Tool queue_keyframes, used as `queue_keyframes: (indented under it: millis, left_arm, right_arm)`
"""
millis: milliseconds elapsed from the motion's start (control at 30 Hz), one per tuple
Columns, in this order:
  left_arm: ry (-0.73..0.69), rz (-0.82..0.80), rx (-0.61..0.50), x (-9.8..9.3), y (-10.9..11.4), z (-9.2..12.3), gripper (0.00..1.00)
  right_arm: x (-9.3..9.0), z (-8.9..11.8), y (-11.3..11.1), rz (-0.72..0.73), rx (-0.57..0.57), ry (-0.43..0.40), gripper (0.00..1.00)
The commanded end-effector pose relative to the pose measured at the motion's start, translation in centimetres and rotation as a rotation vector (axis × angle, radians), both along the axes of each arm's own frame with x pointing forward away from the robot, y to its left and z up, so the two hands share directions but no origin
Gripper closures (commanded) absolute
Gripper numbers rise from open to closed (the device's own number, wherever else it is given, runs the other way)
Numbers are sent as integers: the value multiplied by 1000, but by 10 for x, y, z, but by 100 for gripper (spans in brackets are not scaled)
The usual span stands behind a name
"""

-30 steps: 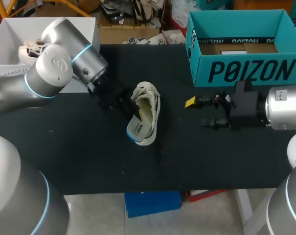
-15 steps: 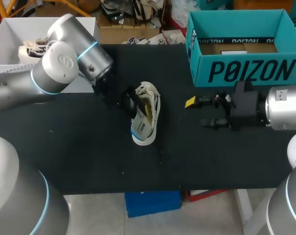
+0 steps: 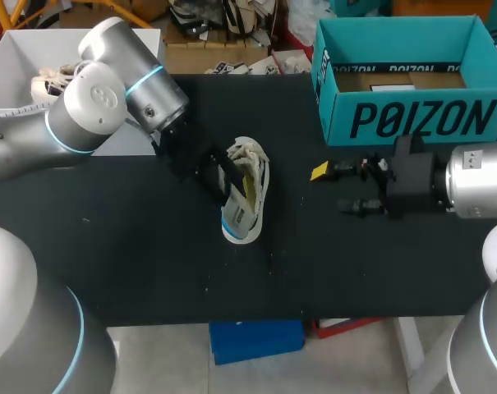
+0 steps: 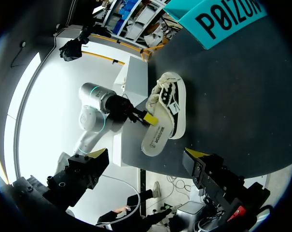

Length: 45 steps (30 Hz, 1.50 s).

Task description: Take the shoe out of the shoebox, open the shoe tongue, remove and reinsert the insole, then place the shoe into the shoebox

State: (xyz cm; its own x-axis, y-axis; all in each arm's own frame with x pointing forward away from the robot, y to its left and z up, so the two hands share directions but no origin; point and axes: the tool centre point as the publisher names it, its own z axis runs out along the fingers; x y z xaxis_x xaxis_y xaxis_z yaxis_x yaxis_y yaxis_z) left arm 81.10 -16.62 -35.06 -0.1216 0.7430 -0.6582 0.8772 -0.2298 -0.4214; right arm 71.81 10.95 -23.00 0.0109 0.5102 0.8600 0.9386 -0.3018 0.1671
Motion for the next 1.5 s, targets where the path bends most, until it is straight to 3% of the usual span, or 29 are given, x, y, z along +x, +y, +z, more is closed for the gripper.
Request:
queue_keyframes:
  millis: [33, 100, 167, 300, 600, 1167, 1500]
  left_arm:
    - [-4, -6, 8, -11, 2, 2, 60]
    - [-4, -19, 14, -17, 2, 3, 62]
    - [4, -31, 22, -22, 2, 3, 80]
    - [13, -59, 39, -30, 3, 2, 100]
    - [10, -65, 44, -29, 4, 0, 100]
    - [-29, -27, 14, -4, -2, -3, 100]
    - [7, 5, -30, -11, -5, -3, 100]
  right_arm:
    - [0, 0, 0, 0, -1, 1, 0]
    - [0, 0, 0, 0, -1, 1, 0]
    - [0, 0, 0, 0, -1, 1, 0]
    - [0, 0, 0, 0, -1, 1, 0]
    - [0, 0, 0, 0, -1, 1, 0]
    - [0, 0, 0, 0, -1, 1, 0]
    - [0, 0, 0, 0, -1, 1, 0]
